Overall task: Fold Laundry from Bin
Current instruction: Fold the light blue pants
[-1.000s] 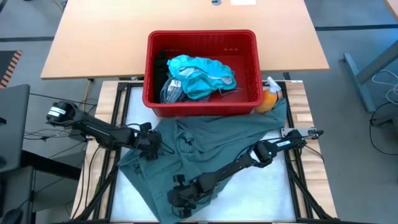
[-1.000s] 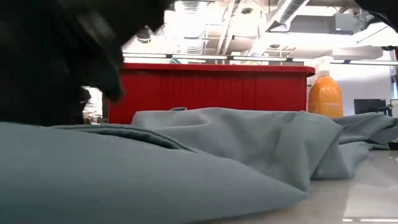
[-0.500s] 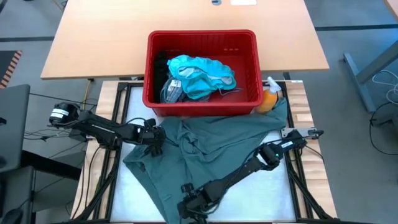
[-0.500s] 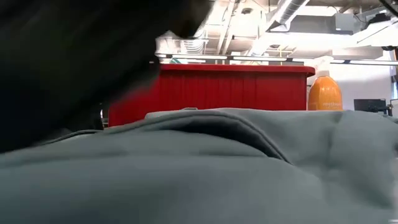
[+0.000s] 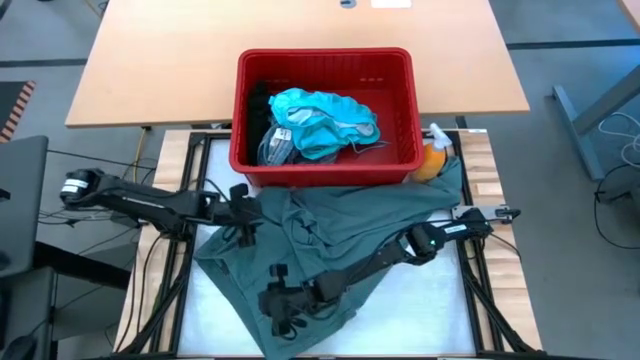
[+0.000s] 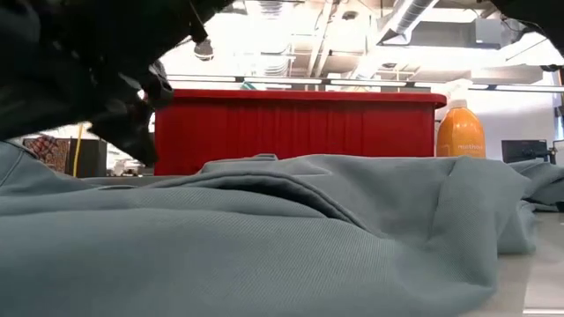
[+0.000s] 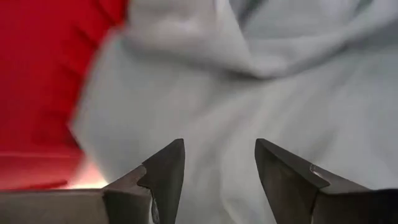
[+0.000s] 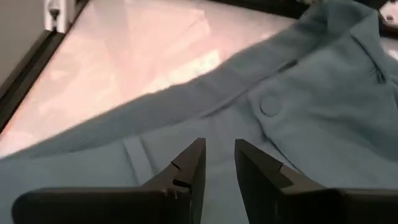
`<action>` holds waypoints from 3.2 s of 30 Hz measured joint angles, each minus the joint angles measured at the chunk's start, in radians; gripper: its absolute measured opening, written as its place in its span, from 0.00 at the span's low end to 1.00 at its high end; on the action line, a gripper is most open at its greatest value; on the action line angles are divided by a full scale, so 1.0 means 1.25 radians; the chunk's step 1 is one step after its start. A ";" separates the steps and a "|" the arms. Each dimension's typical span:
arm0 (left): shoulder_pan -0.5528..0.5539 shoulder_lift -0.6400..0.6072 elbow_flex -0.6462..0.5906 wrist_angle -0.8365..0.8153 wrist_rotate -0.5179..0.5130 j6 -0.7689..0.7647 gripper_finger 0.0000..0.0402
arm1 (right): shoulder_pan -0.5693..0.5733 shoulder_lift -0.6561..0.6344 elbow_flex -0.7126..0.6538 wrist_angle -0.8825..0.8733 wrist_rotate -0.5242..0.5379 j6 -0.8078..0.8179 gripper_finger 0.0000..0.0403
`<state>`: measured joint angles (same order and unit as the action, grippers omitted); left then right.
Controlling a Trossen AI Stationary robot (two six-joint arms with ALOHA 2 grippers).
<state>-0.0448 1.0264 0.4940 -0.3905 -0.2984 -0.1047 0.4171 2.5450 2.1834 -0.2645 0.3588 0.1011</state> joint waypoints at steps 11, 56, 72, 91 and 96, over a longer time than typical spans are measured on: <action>0.050 0.061 -0.118 0.040 -0.036 -0.053 0.47 | 0.008 0.014 -0.012 0.025 -0.094 0.020 0.28; 0.010 0.182 0.023 -0.173 0.130 -0.254 0.47 | 0.008 0.003 -0.067 -0.058 -0.158 -0.016 0.28; 0.008 0.128 0.247 -0.356 -0.081 -0.159 0.47 | 0.046 -0.062 -0.070 -0.120 -0.259 -0.071 0.28; -0.199 0.151 0.016 -0.364 0.159 -0.548 0.47 | 0.005 -0.054 -0.129 0.087 -0.224 -0.024 0.28; -0.197 0.154 0.066 -0.462 0.006 -0.578 0.47 | 0.005 -0.047 -0.137 0.129 -0.226 -0.016 0.28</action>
<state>-0.2907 1.2185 0.5769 -0.9685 -0.2908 -0.8276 0.4236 2.4866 2.0125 -0.1038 0.0767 0.0816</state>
